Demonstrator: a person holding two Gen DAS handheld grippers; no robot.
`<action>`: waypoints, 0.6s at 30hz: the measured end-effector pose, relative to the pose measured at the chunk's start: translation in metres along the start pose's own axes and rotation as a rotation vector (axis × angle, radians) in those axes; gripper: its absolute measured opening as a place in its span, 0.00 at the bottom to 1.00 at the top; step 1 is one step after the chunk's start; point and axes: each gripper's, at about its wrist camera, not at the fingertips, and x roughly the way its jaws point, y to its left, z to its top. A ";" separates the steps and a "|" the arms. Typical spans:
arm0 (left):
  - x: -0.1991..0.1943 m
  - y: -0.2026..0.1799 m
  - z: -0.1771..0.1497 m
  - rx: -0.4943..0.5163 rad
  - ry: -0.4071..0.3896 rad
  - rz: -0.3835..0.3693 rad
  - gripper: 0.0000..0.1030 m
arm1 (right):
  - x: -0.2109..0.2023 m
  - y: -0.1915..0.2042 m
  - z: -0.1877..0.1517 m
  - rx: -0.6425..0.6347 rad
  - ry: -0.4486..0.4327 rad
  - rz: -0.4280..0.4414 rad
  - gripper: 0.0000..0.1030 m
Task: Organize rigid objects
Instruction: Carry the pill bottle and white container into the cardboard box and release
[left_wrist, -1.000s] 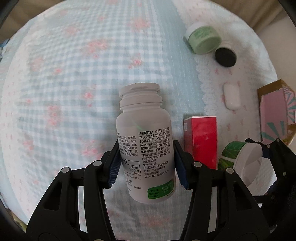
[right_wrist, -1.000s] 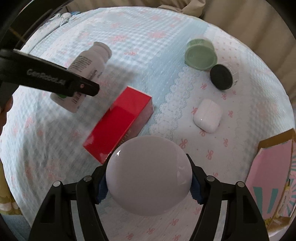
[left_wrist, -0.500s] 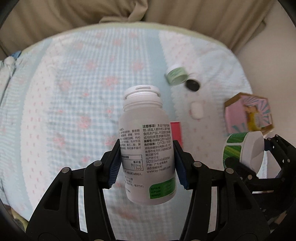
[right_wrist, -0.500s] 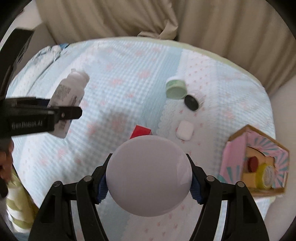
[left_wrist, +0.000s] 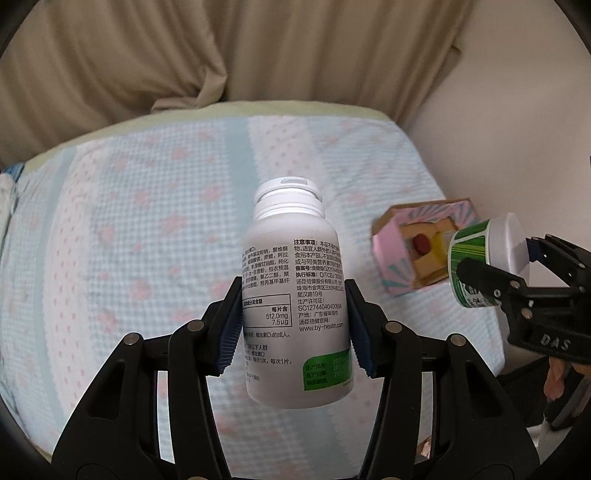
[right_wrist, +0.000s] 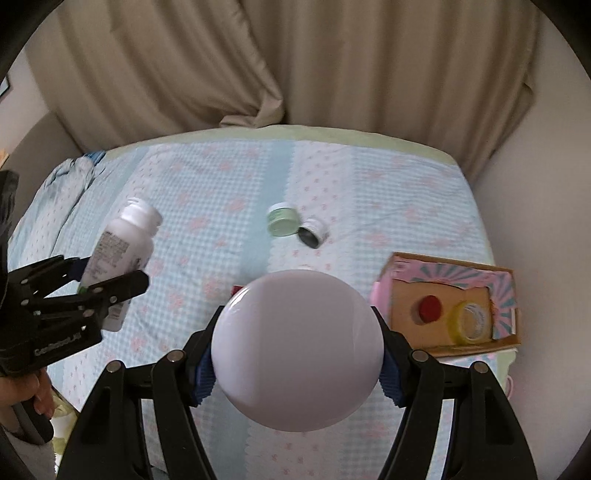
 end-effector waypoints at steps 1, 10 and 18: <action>-0.001 -0.009 0.001 0.003 -0.006 -0.002 0.46 | -0.005 -0.012 0.001 0.006 -0.002 -0.007 0.64; 0.024 -0.108 0.012 -0.014 -0.007 -0.036 0.46 | -0.022 -0.124 -0.004 0.057 0.011 0.001 0.64; 0.089 -0.199 0.022 -0.012 0.049 -0.057 0.46 | -0.003 -0.234 -0.008 0.084 0.062 -0.005 0.64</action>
